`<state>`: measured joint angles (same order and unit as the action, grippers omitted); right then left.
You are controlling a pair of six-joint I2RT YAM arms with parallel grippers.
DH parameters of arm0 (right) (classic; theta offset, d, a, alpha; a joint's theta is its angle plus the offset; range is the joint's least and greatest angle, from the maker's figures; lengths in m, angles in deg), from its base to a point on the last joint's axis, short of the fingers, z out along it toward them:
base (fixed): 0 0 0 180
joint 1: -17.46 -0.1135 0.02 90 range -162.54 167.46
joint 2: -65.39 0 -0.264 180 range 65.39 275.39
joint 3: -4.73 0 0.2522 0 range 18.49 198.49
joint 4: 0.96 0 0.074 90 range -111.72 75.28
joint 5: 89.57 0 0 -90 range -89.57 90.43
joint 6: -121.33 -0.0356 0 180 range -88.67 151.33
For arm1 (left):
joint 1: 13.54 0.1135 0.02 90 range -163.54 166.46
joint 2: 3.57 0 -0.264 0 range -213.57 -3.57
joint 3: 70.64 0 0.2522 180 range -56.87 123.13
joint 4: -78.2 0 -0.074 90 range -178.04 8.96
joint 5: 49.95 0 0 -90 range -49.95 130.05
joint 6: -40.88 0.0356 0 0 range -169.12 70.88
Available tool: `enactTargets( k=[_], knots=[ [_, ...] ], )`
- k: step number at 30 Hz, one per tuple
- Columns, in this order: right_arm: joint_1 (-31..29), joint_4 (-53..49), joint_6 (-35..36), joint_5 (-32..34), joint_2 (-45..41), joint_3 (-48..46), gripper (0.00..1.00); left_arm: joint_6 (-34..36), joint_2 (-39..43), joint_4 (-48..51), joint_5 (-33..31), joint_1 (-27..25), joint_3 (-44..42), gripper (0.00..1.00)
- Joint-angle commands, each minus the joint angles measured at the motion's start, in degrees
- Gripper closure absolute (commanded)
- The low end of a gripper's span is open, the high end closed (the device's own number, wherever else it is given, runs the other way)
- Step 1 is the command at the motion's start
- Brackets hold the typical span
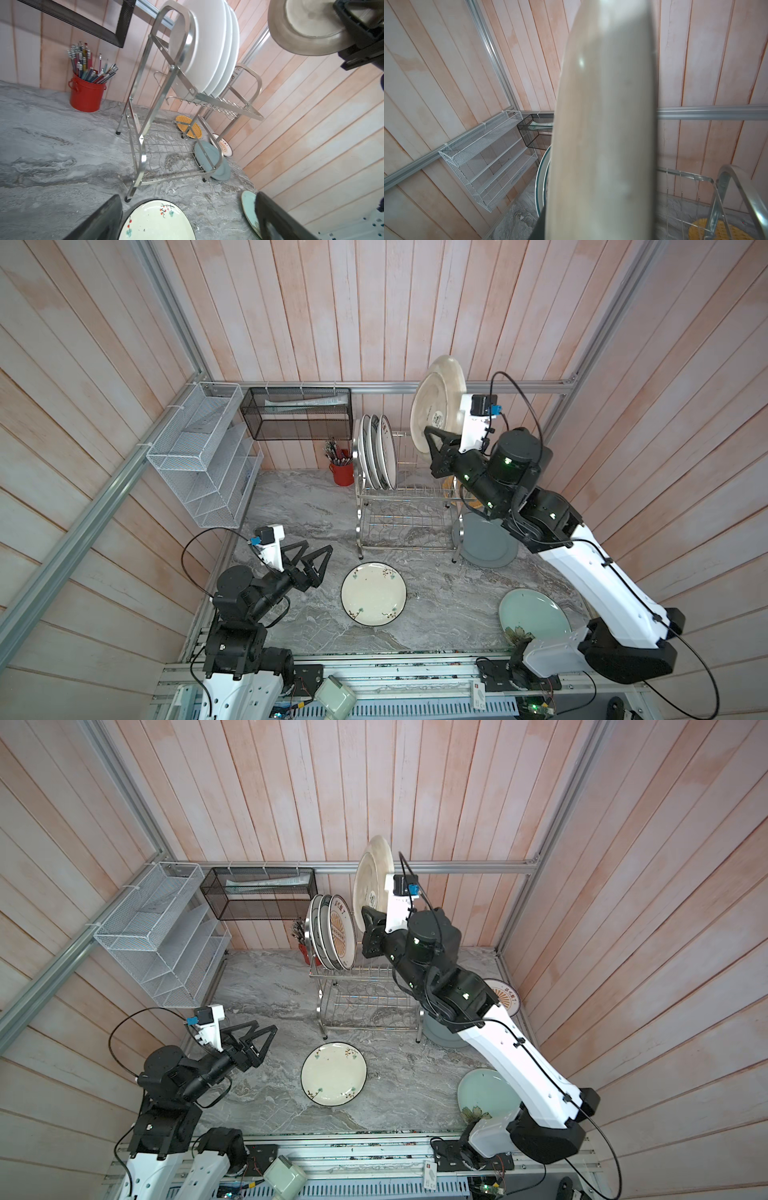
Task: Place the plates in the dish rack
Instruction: 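Lower the dark plate into the upper rack slots beside the sunburst plate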
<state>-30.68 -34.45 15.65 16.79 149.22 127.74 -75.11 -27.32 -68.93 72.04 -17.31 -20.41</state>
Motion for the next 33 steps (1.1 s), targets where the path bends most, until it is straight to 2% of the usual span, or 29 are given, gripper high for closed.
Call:
enactTargets(
  k=[1,6,10,16,33],
  knots=[
    [1.49,-1.29,-4.13,-2.37,4.05,5.9,1.0,2.59,1.46,1.6,-1.93,-0.1,-1.11,0.0],
    [4.03,-2.01,-8.87,-1.27,8.03,6.57,1.0,2.6,1.68,1.55,-1.22,-0.1,-1.22,0.0],
    [4.3,-0.11,-9.89,1.42,9.0,4.69,1.0,2.62,1.7,1.33,-0.77,-0.09,-1.31,0.0],
    [4.46,-4.99,-9.81,2.41,14.5,9.89,1.0,2.6,1.85,1.29,-0.61,-0.06,-1.31,0.0],
    [5.08,-6.94,-7.78,5.91,18.25,9.57,1.0,2.61,2.2,1.22,-0.25,-0.09,-1.29,0.0]
  ],
)
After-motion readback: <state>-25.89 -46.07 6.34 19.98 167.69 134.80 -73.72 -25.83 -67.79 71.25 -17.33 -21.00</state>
